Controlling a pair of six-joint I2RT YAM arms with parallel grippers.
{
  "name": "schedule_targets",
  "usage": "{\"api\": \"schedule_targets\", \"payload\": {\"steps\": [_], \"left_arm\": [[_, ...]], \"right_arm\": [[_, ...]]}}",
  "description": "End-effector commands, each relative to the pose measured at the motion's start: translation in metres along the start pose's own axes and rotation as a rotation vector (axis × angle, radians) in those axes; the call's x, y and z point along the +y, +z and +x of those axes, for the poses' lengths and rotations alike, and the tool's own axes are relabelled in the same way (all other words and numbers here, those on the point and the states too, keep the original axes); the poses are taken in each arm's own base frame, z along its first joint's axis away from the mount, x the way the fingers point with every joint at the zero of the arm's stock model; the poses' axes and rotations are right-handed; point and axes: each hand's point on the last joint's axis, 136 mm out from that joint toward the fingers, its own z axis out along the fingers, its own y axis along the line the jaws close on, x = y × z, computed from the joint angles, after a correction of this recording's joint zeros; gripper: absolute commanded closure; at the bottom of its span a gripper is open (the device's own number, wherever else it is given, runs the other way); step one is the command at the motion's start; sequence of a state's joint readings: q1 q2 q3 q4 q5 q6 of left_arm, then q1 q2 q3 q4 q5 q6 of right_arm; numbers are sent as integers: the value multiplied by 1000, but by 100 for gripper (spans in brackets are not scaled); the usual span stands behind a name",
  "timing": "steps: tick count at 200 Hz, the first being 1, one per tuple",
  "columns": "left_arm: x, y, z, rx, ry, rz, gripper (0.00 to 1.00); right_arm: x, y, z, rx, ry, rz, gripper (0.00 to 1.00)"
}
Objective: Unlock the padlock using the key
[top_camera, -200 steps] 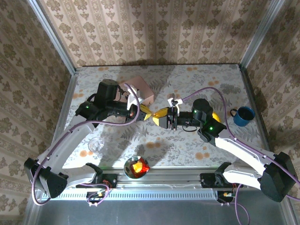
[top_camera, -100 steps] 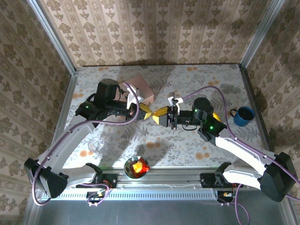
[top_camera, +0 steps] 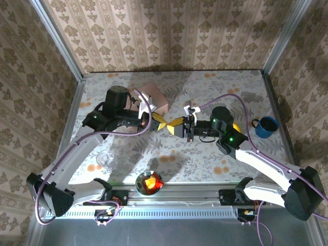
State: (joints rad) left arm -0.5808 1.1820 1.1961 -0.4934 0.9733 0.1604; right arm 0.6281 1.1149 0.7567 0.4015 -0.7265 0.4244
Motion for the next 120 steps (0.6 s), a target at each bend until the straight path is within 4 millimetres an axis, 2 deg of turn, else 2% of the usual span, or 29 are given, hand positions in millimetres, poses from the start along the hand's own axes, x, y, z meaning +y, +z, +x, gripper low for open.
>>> {"api": "schedule_targets", "payload": {"steps": [1,25,65,70,82,91,107,113,120], "left_arm": [[0,-5,-3,-27,7,-12,100],[4,-7,-4,-40,-8,-20,100],[13,-6,-3,-52,-43,-48,100],[16,-6,-3,-56,-50,-57,89],[21,-8,-5,-73,-71,-80,56],[27,-11,-9,-95,-89,-109,37],[35,-20,-18,-148,-113,-170,14],[38,-24,-22,-170,-122,-196,2],[41,-29,-26,-194,-123,-228,0]], "right_arm": [[15,1,-11,-13,-33,-63,91],[16,0,-11,-19,-35,-64,100],[17,-3,-13,-32,-28,-59,100],[16,-3,-13,-34,-28,-51,100],[11,-5,-12,-35,-18,-18,100],[6,-6,-11,-33,-8,18,100],[-5,-10,-7,-23,18,97,100],[-9,-12,-5,-19,27,123,100],[-13,-15,-4,-19,37,154,100]]}}
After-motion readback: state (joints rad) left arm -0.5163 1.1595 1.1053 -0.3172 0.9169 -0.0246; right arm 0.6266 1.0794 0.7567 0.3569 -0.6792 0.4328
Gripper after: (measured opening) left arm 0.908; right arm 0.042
